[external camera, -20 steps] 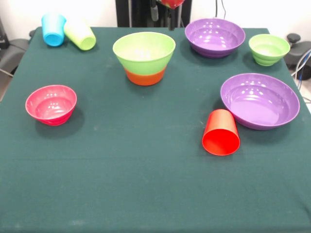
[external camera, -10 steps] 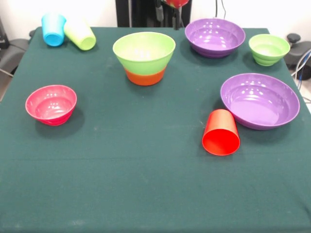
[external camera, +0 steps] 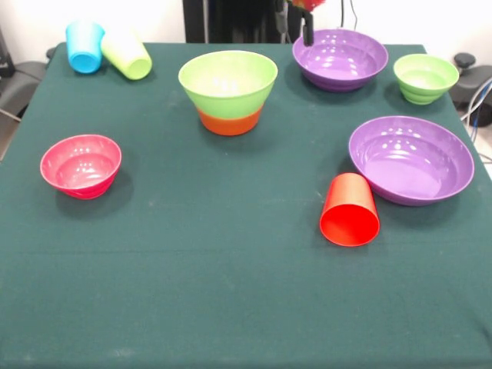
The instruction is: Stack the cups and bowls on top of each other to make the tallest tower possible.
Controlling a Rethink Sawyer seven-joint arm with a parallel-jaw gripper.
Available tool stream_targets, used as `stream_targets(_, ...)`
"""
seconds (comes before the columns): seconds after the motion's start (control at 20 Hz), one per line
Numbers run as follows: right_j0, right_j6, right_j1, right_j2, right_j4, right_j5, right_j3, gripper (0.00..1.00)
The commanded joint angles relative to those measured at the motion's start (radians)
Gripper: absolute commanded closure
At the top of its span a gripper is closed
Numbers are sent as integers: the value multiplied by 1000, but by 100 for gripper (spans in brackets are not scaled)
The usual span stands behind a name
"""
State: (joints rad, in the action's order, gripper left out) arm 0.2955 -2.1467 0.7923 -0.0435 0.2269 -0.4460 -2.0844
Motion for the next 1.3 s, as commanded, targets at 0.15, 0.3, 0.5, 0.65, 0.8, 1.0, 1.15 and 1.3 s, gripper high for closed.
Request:
stream_targets(0.15, -9, -108, -59, -101, 14, 88, -54, 0)
stream_targets(0.3, -11, -113, -67, -104, 21, 76, -37, 0)
stream_targets(0.5, -2, -105, -98, -107, 15, 86, -9, 0)
stream_targets(0.65, -11, -109, -105, -105, 13, 93, 0, 0)
stream_targets(0.8, -16, -110, -121, -113, 9, 121, 3, 0)
stream_targets(1.0, -16, -107, -140, -112, 5, 133, 14, 0)
stream_targets(1.15, -18, -107, -150, -113, 4, 147, 18, 0)
stream_targets(1.3, -19, -107, -162, -113, 4, 155, 25, 0)
